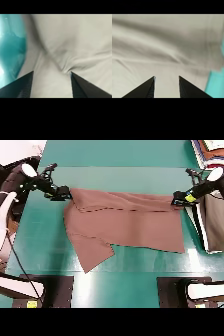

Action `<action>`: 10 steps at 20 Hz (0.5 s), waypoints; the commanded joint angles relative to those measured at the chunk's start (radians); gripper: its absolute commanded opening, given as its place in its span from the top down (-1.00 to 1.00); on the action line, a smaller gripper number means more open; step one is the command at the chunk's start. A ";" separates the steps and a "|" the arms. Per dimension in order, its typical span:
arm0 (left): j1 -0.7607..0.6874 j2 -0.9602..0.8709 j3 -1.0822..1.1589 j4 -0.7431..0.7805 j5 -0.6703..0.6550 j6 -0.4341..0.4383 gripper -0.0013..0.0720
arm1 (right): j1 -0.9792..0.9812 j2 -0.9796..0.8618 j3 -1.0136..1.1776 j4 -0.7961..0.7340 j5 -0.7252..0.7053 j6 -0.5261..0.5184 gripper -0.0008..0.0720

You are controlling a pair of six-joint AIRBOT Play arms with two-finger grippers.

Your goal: Fold the shirts.

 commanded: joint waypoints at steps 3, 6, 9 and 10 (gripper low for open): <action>0.058 0.243 -0.234 0.042 -0.057 0.004 -0.51 | -0.050 0.259 -0.203 0.100 0.003 -0.042 0.03; 0.058 0.414 -0.498 0.023 -0.054 0.003 -0.51 | -0.091 0.411 -0.340 0.224 0.011 -0.063 0.02; 0.058 0.554 -0.731 0.000 -0.039 -0.019 -0.51 | -0.124 0.537 -0.449 0.267 0.012 -0.069 -0.32; 0.058 0.595 -0.798 -0.017 -0.025 -0.031 -0.51 | -0.131 0.575 -0.479 0.267 0.012 -0.069 -0.32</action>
